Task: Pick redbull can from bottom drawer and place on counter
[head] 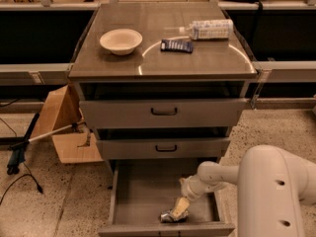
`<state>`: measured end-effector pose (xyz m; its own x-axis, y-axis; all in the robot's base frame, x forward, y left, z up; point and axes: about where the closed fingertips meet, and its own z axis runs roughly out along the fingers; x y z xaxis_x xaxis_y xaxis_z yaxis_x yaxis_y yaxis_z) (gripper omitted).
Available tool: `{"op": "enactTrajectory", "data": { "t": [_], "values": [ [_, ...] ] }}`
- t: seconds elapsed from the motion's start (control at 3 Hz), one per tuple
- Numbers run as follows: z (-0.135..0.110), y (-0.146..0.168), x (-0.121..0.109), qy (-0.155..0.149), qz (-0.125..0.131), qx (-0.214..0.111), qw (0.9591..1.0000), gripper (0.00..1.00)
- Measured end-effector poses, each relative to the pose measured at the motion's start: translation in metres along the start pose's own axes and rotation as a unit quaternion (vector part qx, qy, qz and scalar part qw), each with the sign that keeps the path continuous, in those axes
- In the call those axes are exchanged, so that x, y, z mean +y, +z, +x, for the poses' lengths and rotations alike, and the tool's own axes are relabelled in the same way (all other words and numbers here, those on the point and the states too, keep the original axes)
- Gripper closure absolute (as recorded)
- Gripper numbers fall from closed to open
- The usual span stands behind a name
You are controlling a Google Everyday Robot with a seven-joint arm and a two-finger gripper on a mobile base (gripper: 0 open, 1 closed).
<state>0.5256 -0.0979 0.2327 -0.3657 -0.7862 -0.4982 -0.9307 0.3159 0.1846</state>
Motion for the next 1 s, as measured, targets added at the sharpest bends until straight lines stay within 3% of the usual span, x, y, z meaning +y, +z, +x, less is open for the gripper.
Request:
{"op": "enactTrajectory", "data": {
  "t": [0.33,1.0],
  "values": [
    [-0.007,0.018,-0.004,-0.039,-0.025,0.014,0.9988,0.00],
    [0.001,0.032,-0.004,-0.028,-0.032,0.018,0.9989,0.00]
  ]
}}
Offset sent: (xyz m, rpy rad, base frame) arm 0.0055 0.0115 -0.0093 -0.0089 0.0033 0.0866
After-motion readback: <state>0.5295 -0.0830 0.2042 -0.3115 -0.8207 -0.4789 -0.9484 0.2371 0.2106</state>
